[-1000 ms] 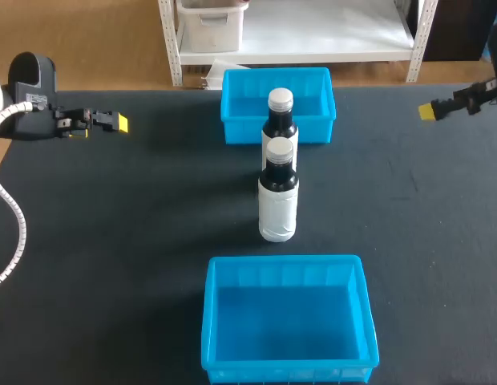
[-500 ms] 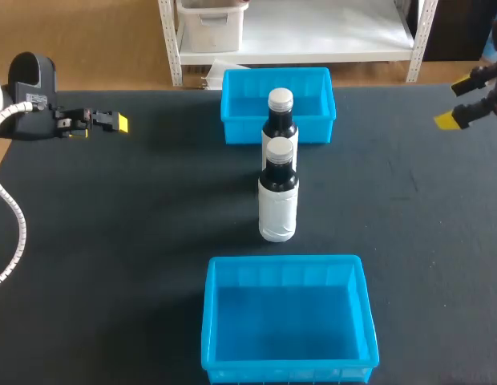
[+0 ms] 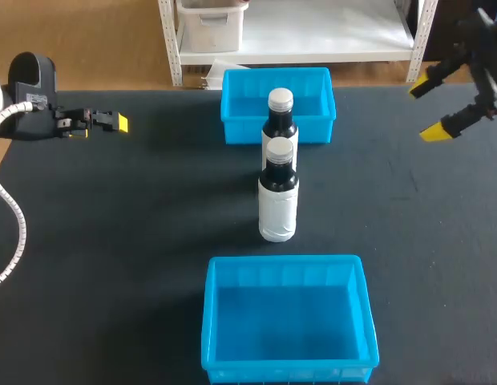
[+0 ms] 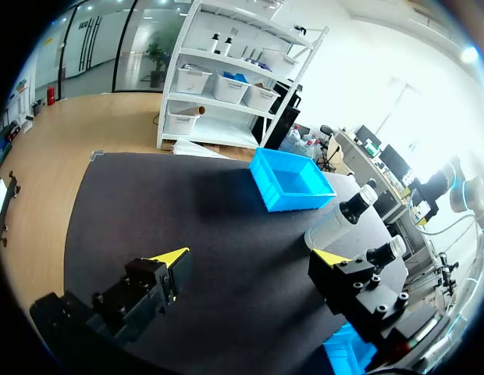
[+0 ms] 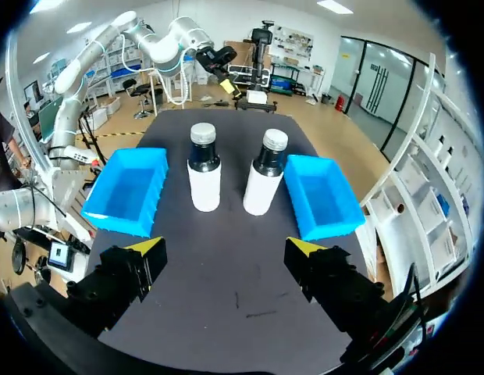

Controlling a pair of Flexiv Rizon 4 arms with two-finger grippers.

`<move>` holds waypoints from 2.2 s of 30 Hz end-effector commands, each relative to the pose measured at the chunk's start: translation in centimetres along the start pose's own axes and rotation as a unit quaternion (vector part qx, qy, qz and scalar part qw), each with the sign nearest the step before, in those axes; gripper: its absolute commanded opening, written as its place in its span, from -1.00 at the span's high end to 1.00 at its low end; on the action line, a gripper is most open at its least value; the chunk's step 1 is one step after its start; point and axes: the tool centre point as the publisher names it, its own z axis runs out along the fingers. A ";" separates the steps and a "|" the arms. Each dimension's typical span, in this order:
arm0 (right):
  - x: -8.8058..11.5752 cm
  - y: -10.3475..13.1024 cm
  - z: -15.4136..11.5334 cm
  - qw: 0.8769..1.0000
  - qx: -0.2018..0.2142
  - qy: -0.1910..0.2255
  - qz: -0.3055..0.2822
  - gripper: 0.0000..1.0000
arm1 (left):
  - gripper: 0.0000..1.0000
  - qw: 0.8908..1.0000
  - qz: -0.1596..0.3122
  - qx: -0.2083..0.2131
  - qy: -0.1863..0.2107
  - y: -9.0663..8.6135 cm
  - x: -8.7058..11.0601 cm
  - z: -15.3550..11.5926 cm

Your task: Pick up the bottle, and place it in the far bin if it is heavy, or in the near bin if it is light.

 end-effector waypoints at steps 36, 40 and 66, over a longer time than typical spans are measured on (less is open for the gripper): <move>-7.4 2.9 13.2 0.996 -0.049 -0.075 0.017 -1.00 | -1.00 1.000 0.000 0.000 0.000 0.0 0.0 0.0; -7.8 3.1 14.2 0.995 -0.054 -0.079 0.021 -1.00 | -1.00 1.000 0.000 0.000 0.000 0.0 0.0 0.0; -9.3 3.4 18.5 0.992 -0.052 -0.107 0.053 -1.00 | -1.00 1.000 0.000 0.000 0.000 0.0 0.0 0.0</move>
